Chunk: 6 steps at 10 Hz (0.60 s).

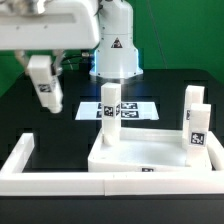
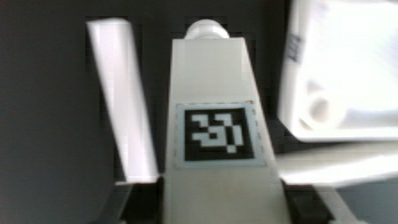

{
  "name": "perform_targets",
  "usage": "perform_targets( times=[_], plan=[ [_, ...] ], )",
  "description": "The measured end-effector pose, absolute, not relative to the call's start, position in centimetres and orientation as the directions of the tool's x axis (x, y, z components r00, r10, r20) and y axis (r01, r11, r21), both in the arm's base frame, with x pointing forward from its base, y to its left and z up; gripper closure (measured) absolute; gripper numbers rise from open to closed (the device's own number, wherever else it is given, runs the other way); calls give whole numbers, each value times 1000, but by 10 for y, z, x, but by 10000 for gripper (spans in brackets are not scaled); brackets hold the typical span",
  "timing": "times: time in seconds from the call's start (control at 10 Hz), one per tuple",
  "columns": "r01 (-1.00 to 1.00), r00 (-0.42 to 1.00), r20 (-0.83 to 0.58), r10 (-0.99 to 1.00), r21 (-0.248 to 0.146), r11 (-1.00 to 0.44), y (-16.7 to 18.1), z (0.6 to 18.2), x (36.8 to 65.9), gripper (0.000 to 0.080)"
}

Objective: Assemble desk

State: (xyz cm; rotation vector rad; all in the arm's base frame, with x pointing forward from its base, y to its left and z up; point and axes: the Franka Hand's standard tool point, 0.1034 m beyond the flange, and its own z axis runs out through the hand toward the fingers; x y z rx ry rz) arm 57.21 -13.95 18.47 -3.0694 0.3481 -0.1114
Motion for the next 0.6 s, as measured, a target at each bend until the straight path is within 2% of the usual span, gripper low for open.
perform_targets(
  times=[0.1,0.2,0.4,0.5,0.6],
  plan=[
    [-245,959,129,-252,-66,-967,-126,195,582,511],
    [-268,930,238,-280,-84,-960,-112,197,587,511],
    [-288,888,353,-294,-69,-955,-82,178,579,511],
    [-273,878,396,-270,-50,-961,-88,179,580,511],
    [-273,878,395,-270,-49,-961,-88,178,579,511]
  ],
)
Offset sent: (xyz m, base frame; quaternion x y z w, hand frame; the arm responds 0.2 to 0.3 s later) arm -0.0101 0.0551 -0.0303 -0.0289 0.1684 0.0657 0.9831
